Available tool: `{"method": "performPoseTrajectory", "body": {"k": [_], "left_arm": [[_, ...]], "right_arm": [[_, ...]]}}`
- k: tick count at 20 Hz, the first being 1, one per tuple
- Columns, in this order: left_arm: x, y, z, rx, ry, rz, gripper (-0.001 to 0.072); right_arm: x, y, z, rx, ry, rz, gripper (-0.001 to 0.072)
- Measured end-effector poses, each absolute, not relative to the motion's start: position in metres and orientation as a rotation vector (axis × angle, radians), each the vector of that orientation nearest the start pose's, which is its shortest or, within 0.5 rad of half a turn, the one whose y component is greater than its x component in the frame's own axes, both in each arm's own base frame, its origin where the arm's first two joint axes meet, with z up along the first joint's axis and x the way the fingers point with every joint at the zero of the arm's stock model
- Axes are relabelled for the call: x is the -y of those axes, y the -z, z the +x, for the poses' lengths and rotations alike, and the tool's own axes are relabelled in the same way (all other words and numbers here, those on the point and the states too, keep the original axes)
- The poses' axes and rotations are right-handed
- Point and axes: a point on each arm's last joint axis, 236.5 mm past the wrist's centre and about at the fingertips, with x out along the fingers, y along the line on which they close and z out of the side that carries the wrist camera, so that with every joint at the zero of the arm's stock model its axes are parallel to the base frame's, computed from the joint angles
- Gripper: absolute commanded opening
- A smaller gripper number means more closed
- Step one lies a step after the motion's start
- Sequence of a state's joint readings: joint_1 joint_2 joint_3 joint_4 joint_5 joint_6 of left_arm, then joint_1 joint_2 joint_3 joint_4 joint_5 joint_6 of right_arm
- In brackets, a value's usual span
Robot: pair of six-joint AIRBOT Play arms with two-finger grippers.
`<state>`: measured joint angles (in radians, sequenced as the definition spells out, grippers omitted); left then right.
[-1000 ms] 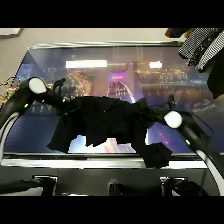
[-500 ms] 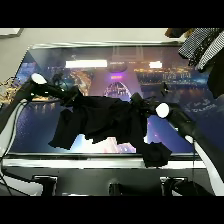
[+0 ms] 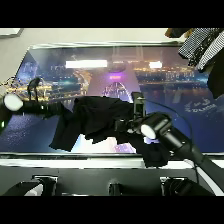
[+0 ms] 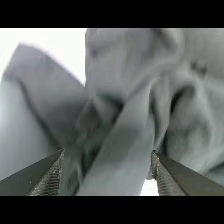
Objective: Fold the clothes and pants, and hang the long-sleeved shirts on hangers.
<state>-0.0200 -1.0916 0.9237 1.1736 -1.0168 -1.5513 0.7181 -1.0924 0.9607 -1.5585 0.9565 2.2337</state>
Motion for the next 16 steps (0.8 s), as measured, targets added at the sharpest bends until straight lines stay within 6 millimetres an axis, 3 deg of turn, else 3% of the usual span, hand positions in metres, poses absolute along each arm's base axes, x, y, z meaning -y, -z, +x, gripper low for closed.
{"method": "performPoseTrajectory", "body": {"k": [1,5,7,11,12,13,14,15,16], "left_arm": [[0.088,-0.01,0.335,-1.165,0.206,-0.343,0.0619],[0.107,0.019,0.285,-1.186,0.239,-0.315,0.0619],[0.12,0.028,0.271,-1.198,0.272,-0.294,0.0619],[0.146,0.034,0.261,-1.179,0.343,-0.246,0.0619],[0.151,0.036,0.26,-1.177,0.357,-0.236,0.0619],[0.155,0.038,0.259,-1.179,0.367,-0.227,0.0619],[0.159,0.04,0.259,-1.177,0.374,-0.222,0.0619],[0.163,0.043,0.258,-1.181,0.384,-0.213,0.062],[0.167,0.046,0.258,-1.182,0.393,-0.205,0.062]], "right_arm": [[-0.248,-0.013,0.277,-1.205,-0.259,0.171,0.0547],[-0.252,0.012,0.281,-1.217,-0.229,0.107,0.0548],[-0.255,0.019,0.287,-1.205,-0.219,0.097,0.0548],[-0.256,0.035,0.299,-1.185,-0.181,0.093,0.0519],[-0.256,0.038,0.303,-1.175,-0.164,0.1,0.0433],[-0.254,0.041,0.307,-1.166,-0.143,0.107,0.0251],[-0.251,0.044,0.311,-1.158,-0.116,0.116,0.0114],[-0.248,0.045,0.313,-1.152,-0.09,0.124,0.0034],[-0.244,0.045,0.315,-1.149,-0.06,0.132,0.0035]]}}
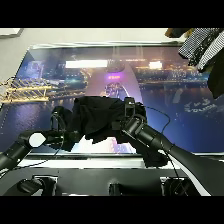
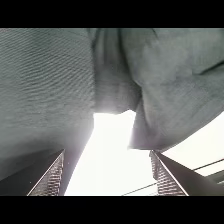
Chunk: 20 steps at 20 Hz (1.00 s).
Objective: Fold the clothes and pants, and hang the long-sleeved shirts on hangers.
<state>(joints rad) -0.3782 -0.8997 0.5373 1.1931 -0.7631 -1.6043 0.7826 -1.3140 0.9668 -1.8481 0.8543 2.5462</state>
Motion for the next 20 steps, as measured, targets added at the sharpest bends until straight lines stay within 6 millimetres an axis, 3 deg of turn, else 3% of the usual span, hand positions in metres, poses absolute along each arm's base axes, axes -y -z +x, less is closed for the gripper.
{"method": "performPoseTrajectory", "body": {"k": [10,13,16,20], "left_arm": [[0.213,0.071,0.266,-1.197,0.47,-0.128,0.0619],[0.216,0.061,0.268,-1.209,0.48,-0.132,0.0619],[0.215,0.045,0.255,-1.23,0.513,-0.11,0.062],[0.208,0.057,0.239,-1.241,0.522,-0.046,0.0619]], "right_arm": [[-0.239,0.013,0.328,-1.119,0.031,0.181,0.0035],[-0.235,0.013,0.324,-1.14,0.054,0.182,0.0035],[-0.233,0.013,0.321,-1.152,0.066,0.178,0.0035],[-0.233,0.013,0.321,-1.155,0.068,0.183,0.0035]]}}
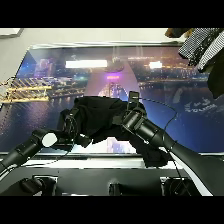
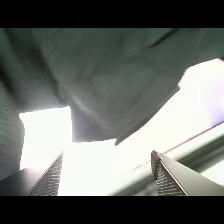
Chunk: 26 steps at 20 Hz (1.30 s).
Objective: Fold the clothes and pants, and hang the long-sleeved shirts on hangers.
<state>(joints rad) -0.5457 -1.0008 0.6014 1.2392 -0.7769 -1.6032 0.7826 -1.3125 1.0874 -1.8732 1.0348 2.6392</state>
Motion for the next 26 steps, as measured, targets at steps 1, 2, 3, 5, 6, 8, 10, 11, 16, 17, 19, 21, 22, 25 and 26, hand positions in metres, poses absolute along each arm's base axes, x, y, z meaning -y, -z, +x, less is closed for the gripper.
{"method": "performPoseTrajectory", "body": {"k": [1,2,3,5,6,8,10,11,16,17,19,21,22,25,26], "left_arm": [[0.208,0.062,0.241,-1.233,0.512,-0.047,0.062],[0.208,0.067,0.245,-1.221,0.501,-0.05,0.062],[0.209,0.071,0.252,-1.199,0.488,-0.059,0.062],[0.212,0.077,0.265,-1.161,0.466,-0.08,0.0595],[0.213,0.08,0.271,-1.146,0.457,-0.09,0.05],[0.217,0.083,0.28,-1.141,0.442,-0.111,0.0021],[0.221,0.076,0.29,-1.139,0.438,-0.127,0.002],[0.224,0.065,0.298,-1.135,0.441,-0.137,0.002],[0.224,-0.051,0.355,-1.037,0.49,-0.145,0.0019],[0.22,-0.082,0.364,-1.013,0.497,-0.146,0.0019],[0.211,-0.146,0.373,-0.956,0.515,-0.14,0.0019],[0.202,-0.2,0.368,-0.916,0.531,-0.128,0.0019],[0.198,-0.223,0.361,-0.91,0.533,-0.13,0.002],[0.186,-0.263,0.333,-0.94,0.521,-0.159,0.002],[0.183,-0.269,0.323,-0.959,0.512,-0.171,0.002]], "right_arm": [[-0.234,0.013,0.32,-1.158,0.068,0.185,0.0035],[-0.234,0.013,0.32,-1.159,0.067,0.188,0.0035],[-0.235,0.014,0.319,-1.163,0.067,0.191,0.0035],[-0.236,0.013,0.318,-1.167,0.065,0.198,0.0035],[-0.237,0.013,0.318,-1.168,0.064,0.202,0.0035],[-0.238,0.01,0.318,-1.168,0.063,0.208,0.0035],[-0.238,0.003,0.321,-1.162,0.068,0.217,0.0034],[-0.238,-0.005,0.325,-1.158,0.075,0.233,0.0034],[-0.221,-0.086,0.375,-1.077,0.055,0.359,0.0034],[-0.218,-0.112,0.385,-1.043,0.029,0.377,0.0034],[-0.217,-0.164,0.396,-0.977,-0.037,0.392,0.0034],[-0.218,-0.214,0.394,-0.927,-0.104,0.404,0.0034],[-0.218,-0.237,0.388,-0.91,-0.136,0.41,0.0034],[-0.215,-0.287,0.362,-0.89,-0.218,0.422,0.0034],[-0.213,-0.296,0.351,-0.896,-0.234,0.42,0.0034]]}}
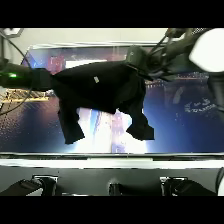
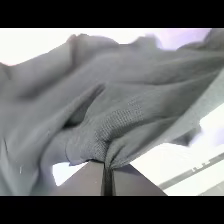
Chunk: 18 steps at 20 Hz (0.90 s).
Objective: Fold the clothes and pants, and hang the long-sleeved shirts on hangers.
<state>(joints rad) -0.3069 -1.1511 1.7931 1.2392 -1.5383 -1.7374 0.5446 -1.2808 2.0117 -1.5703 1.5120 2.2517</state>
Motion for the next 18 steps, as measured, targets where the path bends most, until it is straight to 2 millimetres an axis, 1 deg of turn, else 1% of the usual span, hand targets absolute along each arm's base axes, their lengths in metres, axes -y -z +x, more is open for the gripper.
{"method": "performPoseTrajectory", "body": {"k": [1,3,4,5,6,7,8,11,13,15,16,17,18], "left_arm": [[0.18,-0.273,0.315,-0.982,0.503,-0.182,0.002],[0.179,-0.273,0.301,-1.027,0.499,-0.193,0.0019],[0.18,-0.268,0.297,-1.054,0.492,-0.198,0.0019],[0.181,-0.26,0.293,-1.087,0.489,-0.196,0.002],[0.183,-0.247,0.29,-1.127,0.484,-0.195,0.0019],[0.186,-0.232,0.289,-1.166,0.476,-0.194,0.002],[0.189,-0.213,0.29,-1.204,0.463,-0.194,0.0019],[0.199,-0.151,0.298,-1.278,0.431,-0.219,0.002],[0.204,-0.111,0.305,-1.305,0.404,-0.249,0.002],[0.207,-0.078,0.313,-1.313,0.377,-0.271,0.0021],[0.209,-0.065,0.316,-1.316,0.366,-0.283,0.0034],[0.21,-0.054,0.32,-1.314,0.358,-0.29,0.0154],[0.21,-0.046,0.323,-1.313,0.352,-0.292,0.0432]], "right_arm": [[-0.209,-0.3,0.341,-0.911,-0.24,0.409,0.0034],[-0.198,-0.295,0.323,-0.964,-0.23,0.36,0.0034],[-0.192,-0.286,0.316,-0.999,-0.216,0.328,0.0034],[-0.188,-0.272,0.311,-1.037,-0.2,0.294,0.0034],[-0.185,-0.257,0.307,-1.071,-0.18,0.264,0.0034],[-0.184,-0.24,0.304,-1.1,-0.163,0.236,0.0034],[-0.186,-0.22,0.302,-1.124,-0.143,0.219,0.0034],[-0.204,-0.155,0.3,-1.171,-0.086,0.213,0.0034],[-0.215,-0.111,0.303,-1.173,-0.039,0.25,0.0034],[-0.222,-0.078,0.308,-1.171,0.003,0.293,0.0034],[-0.226,-0.066,0.31,-1.17,0.012,0.309,0.0034],[-0.229,-0.057,0.313,-1.166,0.019,0.323,0.0034],[-0.232,-0.05,0.316,-1.163,0.022,0.335,0.0034]]}}
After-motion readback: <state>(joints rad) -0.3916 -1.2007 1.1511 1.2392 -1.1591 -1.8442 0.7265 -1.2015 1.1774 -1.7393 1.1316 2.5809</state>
